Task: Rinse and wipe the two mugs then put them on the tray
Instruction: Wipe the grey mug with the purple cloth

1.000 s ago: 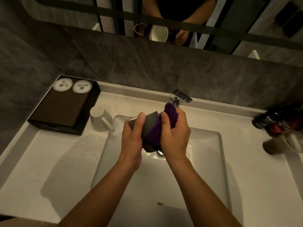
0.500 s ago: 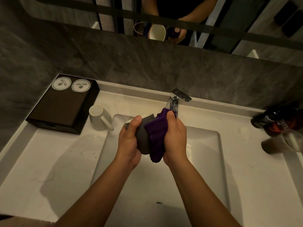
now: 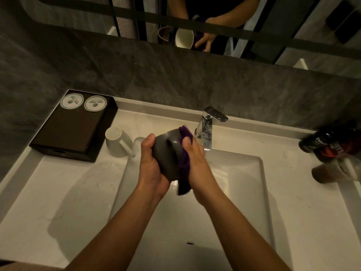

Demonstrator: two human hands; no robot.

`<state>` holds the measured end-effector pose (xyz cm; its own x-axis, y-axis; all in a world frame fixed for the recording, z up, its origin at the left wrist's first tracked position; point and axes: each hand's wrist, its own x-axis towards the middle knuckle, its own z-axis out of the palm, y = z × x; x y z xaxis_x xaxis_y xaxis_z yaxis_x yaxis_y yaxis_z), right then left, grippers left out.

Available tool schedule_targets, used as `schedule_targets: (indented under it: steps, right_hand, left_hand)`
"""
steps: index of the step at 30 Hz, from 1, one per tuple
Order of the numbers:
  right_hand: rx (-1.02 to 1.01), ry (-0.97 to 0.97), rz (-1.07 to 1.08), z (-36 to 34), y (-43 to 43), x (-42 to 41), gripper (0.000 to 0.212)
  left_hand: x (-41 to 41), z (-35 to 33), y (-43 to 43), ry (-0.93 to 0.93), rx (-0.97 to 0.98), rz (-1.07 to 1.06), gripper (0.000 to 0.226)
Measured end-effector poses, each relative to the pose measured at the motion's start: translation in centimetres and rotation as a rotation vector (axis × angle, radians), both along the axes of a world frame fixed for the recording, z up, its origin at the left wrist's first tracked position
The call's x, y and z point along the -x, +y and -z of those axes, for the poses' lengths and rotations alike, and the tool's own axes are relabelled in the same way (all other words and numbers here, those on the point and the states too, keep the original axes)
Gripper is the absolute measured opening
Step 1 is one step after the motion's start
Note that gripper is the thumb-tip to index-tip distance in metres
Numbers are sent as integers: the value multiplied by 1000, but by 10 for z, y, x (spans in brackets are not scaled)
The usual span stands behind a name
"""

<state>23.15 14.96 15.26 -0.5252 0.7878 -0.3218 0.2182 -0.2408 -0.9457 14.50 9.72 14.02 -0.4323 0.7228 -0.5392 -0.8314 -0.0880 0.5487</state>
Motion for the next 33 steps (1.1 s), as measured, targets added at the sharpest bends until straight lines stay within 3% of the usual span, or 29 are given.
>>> schedule_targets:
  steps: [5, 8, 11, 14, 17, 20, 24, 28, 31, 33]
  right_hand:
    - [-231, -3, -67, 14, -10, -3, 60]
    - [-396, -50, -4, 19, -10, -3, 64]
    - [-517, -61, 57, 21, -3, -4, 58]
    - [-553, -49, 58, 21, -4, -3, 55]
    - [-566, -33, 88, 20, -9, 0, 53]
    - [-484, 33, 135, 17, 0, 0, 45]
    - [-291, 32, 163, 11, 12, -5, 48]
    - [-477, -42, 118, 17, 4, -10, 51]
    - [-603, -57, 98, 23, 1, -10, 59]
    - [-620, -41, 82, 24, 4, -11, 52]
  left_hand:
    - [5, 7, -2, 92, 50, -9, 87]
    - [10, 7, -5, 159, 49, 86, 45]
    - [16, 3, -5, 169, -5, 223, 50]
    - [21, -10, -6, 125, -17, 328, 48]
    - [21, -8, -7, 126, -30, 331, 70]
    - [23, -3, -8, 188, -88, 328, 48]
    - [33, -6, -5, 401, -60, 403, 40]
    - [44, -19, -4, 520, -49, 717, 35]
    - [40, -20, -3, 564, 4, 729, 31]
    - [36, -18, -2, 595, 35, 698, 45]
